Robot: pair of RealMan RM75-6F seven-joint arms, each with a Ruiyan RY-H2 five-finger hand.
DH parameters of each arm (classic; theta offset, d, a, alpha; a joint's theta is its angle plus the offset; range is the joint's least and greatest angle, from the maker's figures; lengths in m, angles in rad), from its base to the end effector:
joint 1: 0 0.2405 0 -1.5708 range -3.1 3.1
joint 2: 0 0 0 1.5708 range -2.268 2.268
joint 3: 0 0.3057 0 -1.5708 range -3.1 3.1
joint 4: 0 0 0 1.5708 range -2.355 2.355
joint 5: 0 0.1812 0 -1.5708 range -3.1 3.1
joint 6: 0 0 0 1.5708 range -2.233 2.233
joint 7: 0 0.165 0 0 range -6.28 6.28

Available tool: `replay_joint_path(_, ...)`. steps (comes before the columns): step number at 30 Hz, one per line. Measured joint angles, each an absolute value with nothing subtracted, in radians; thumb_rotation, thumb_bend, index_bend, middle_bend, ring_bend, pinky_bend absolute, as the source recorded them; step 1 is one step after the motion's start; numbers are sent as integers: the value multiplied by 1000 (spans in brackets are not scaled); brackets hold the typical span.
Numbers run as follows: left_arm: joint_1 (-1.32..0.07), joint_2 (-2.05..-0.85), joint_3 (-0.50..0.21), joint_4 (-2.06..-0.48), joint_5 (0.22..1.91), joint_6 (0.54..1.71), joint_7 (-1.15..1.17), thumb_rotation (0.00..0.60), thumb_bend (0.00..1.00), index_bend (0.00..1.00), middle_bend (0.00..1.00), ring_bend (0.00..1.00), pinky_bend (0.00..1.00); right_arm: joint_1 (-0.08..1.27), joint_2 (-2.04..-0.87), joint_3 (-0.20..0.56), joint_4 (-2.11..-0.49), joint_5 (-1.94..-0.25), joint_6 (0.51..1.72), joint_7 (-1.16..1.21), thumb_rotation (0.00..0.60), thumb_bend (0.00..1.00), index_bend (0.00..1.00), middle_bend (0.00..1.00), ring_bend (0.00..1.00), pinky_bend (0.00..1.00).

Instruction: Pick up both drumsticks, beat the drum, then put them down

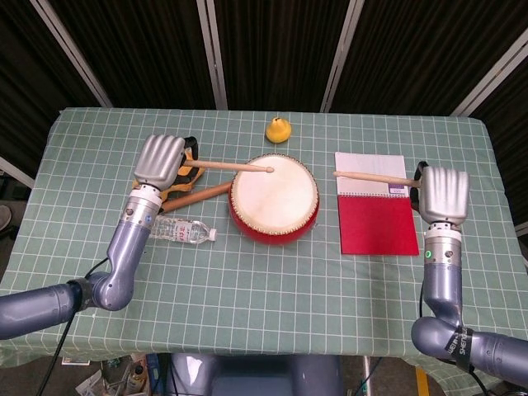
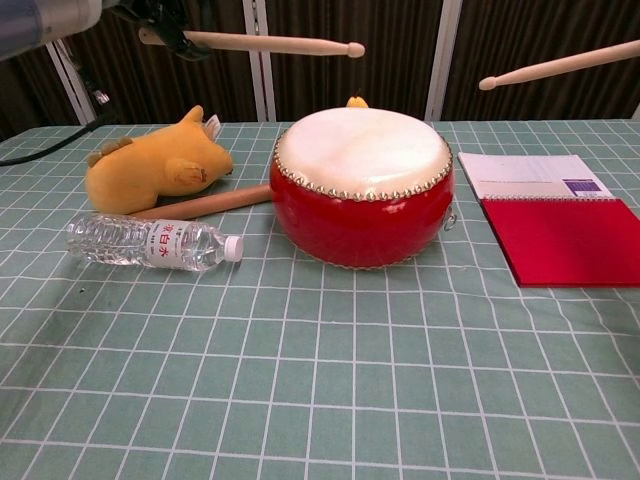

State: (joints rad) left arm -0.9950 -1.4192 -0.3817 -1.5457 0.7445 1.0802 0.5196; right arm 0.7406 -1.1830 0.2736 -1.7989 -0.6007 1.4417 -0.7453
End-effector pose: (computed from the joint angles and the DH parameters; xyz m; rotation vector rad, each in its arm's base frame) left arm -0.0854 0.4748 0.1051 -1.5834 -0.8309 -1.0720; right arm -0.2201 -0.4052 0.2087 1.2399 -0.7487 0.6524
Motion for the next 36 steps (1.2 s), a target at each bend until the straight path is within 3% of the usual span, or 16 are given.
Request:
replay_joint_path(8, -1065, -1523, -331, -1400, 691, 1023, 631, 600, 529, 801, 1000, 1000, 1000, 709, -1162, 277, -1745, -591, 1375, -696, 600, 634, 1000, 1000, 1000, 1000)
replay_joint_path(13, -1130, -1531, -270, -1377, 516, 975, 872, 600, 529, 801, 1000, 1000, 1000, 691, -1158, 277, -1712, -579, 1335, -670, 600, 634, 1000, 1000, 1000, 1000)
replay_joint_path(19, -1166, -1537, -268, -1366, 317, 986, 1058, 600, 527, 801, 1000, 1000, 1000, 677, -1156, 280, -1704, -586, 1326, -655, 600, 633, 1000, 1000, 1000, 1000)
replay_joint_path(23, -1160, -1536, -290, -1361, 387, 1018, 970, 600, 526, 801, 1000, 1000, 1000, 674, -1157, 281, -1714, -601, 1337, -656, 600, 634, 1000, 1000, 1000, 1000)
replay_joint_path(30, -1113, -1477, -364, -1408, 708, 1130, 610, 600, 527, 801, 1000, 1000, 1000, 667, -1159, 297, -1750, -663, 1369, -629, 600, 634, 1000, 1000, 1000, 1000)
replay_joint_path(36, -1053, -1363, -401, -1493, 761, 1174, 558, 600, 527, 800, 1000, 1000, 1000, 665, -1149, 346, -1822, -686, 1357, -546, 600, 634, 1000, 1000, 1000, 1000)
